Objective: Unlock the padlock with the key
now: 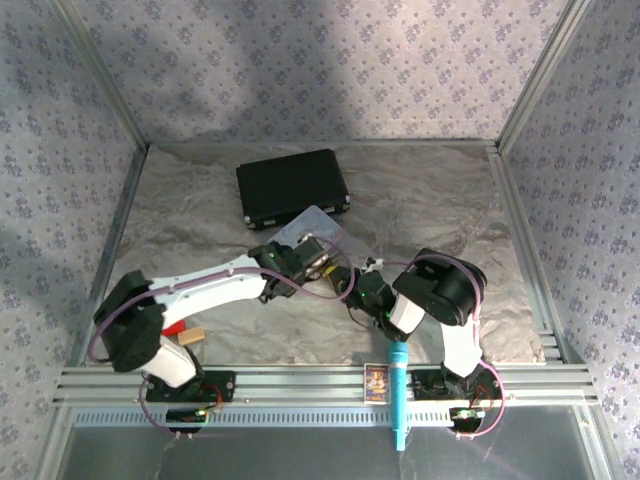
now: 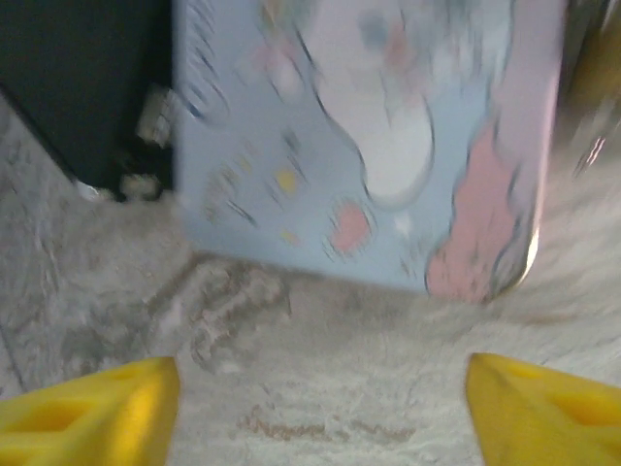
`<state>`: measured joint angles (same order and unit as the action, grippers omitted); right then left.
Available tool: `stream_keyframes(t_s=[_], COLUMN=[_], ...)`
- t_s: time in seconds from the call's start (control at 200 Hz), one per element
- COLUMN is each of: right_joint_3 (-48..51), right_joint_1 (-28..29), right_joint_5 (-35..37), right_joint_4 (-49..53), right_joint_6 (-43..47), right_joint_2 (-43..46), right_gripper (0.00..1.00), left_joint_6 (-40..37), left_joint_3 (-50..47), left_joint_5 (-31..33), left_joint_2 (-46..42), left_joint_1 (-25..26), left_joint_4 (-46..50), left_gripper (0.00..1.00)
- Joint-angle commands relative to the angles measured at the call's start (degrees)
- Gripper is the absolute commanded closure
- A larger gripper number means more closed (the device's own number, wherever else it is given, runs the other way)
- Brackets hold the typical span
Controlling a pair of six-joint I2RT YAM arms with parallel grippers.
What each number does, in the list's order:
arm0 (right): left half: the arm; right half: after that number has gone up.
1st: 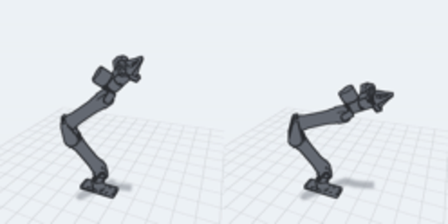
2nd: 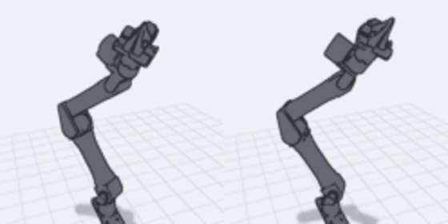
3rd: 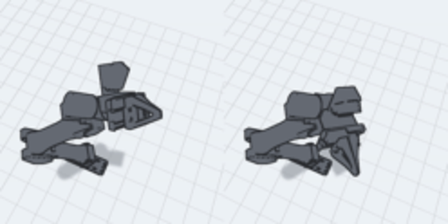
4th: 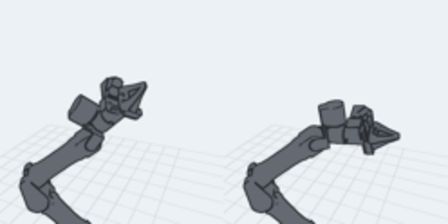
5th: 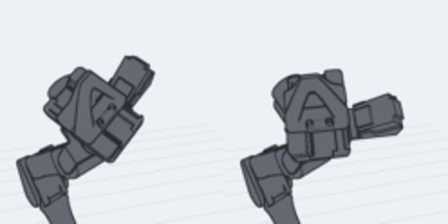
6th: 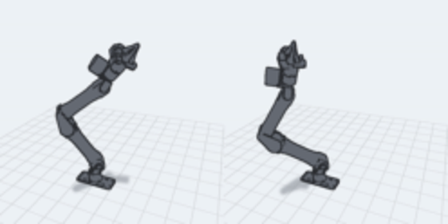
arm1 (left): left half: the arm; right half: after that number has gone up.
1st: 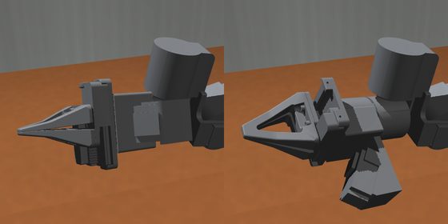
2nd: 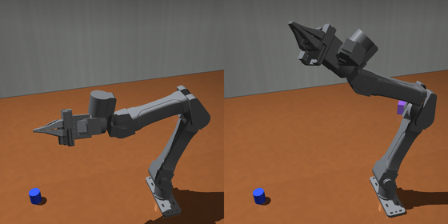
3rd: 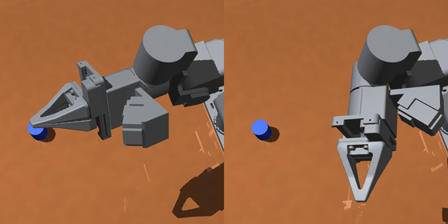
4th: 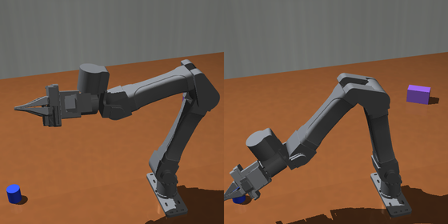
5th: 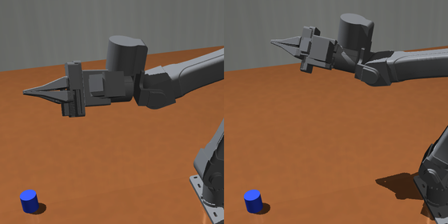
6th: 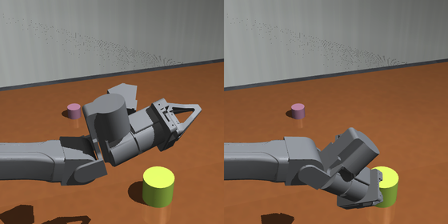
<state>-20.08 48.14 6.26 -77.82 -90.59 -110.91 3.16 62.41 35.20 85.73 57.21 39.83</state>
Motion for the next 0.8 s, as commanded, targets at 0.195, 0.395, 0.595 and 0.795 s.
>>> stream_keyframes(t_s=[0.195,0.395,0.595,0.795], right_joint_3=[1.0,0.6,0.8,-0.8], right_joint_1=[0.2,0.1,-0.6,-1.5], right_joint_5=[1.2,0.8,0.8,-0.5], right_joint_4=[0.6,0.3,-2.5,-2.4], right_joint_6=[0.3,0.5,0.0,1.8], right_joint_2=[-1.6,-1.6,-1.7,0.7], right_gripper=[1.0,1.0,1.0,1.0], left_joint_6=[-5.8,-5.2,-3.2,-2.2], left_joint_3=[6.3,5.0,3.1,0.2], left_joint_5=[2.9,2.0,5.0,3.3], left_joint_2=[8.9,13.0,15.8,17.0], left_joint_1=[0.4,0.5,0.6,0.6], left_joint_4=[-0.6,-3.6,-1.8,-2.3], left_gripper=[0.1,0.15,0.38,0.47])
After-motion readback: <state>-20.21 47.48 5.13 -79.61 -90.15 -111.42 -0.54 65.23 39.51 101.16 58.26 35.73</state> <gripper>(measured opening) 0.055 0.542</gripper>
